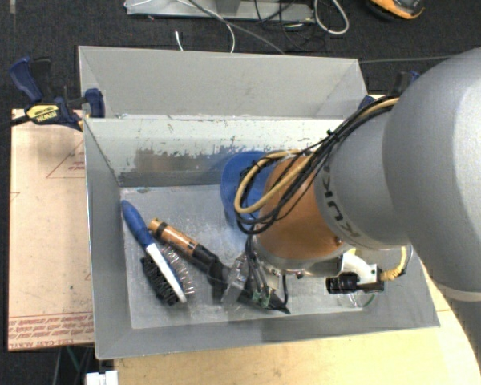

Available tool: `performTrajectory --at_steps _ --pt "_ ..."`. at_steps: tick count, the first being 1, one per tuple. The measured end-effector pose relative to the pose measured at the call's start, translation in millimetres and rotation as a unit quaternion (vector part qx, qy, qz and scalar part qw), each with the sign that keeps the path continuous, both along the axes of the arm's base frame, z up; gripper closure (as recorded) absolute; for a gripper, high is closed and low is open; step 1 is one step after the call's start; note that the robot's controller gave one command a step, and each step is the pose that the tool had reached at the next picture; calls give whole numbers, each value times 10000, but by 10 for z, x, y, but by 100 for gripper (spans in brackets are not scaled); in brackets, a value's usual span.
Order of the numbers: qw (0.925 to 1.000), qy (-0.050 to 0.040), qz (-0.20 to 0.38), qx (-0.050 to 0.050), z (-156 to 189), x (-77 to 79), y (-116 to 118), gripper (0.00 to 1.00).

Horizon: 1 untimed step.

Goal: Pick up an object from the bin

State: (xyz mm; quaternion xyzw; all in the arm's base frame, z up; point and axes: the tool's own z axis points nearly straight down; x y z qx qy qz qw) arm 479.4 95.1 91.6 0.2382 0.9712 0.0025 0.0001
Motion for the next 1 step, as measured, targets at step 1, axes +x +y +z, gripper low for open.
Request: performTrajectory --at_steps 1 --pt "10000 -36 13 6 1057 19 4 100"
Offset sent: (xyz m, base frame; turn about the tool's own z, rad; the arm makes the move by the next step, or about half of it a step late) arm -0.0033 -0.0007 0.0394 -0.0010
